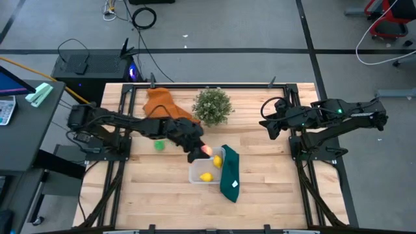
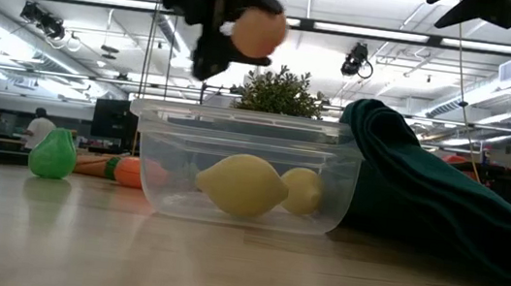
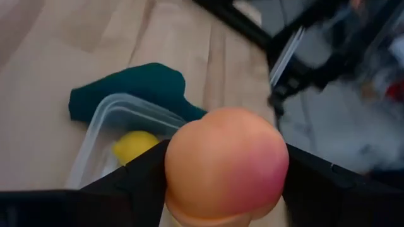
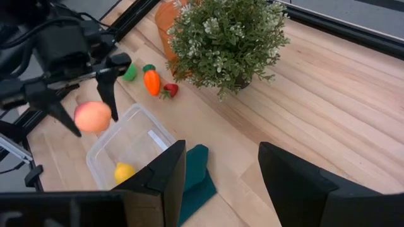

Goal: Pick and placing Produce into tupperware
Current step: Put the light orange peach into the transparent bin

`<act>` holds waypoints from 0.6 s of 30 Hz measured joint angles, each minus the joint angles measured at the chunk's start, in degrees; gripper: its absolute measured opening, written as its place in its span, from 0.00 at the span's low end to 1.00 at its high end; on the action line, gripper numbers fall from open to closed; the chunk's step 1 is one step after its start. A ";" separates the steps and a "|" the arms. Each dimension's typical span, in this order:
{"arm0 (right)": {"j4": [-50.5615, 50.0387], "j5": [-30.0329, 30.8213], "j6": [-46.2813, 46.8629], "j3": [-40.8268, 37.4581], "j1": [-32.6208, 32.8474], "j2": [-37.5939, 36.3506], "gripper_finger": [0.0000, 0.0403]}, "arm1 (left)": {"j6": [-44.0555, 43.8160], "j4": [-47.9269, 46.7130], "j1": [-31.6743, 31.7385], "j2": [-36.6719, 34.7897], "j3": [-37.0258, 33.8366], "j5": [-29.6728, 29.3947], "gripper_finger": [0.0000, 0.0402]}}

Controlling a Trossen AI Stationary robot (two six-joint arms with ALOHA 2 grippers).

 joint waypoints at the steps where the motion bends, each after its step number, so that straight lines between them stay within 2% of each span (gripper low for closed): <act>1: -0.17 -0.17 0.00 0.00 0.00 0.00 0.41 | 2.61 -2.75 -0.15 1.02 1.88 -0.02 0.65; 7: -1.01 -0.97 -0.03 0.00 0.00 -0.02 0.41 | 16.56 -23.58 -0.25 7.09 12.38 -2.31 0.65; 12: -1.39 -1.03 -0.56 0.01 0.00 0.00 0.41 | 22.57 -29.06 -0.21 11.82 16.94 -3.24 0.68; 18: -1.43 -1.00 -1.06 0.02 0.00 0.00 0.41 | 24.10 -31.38 -0.65 16.14 19.04 -3.48 0.64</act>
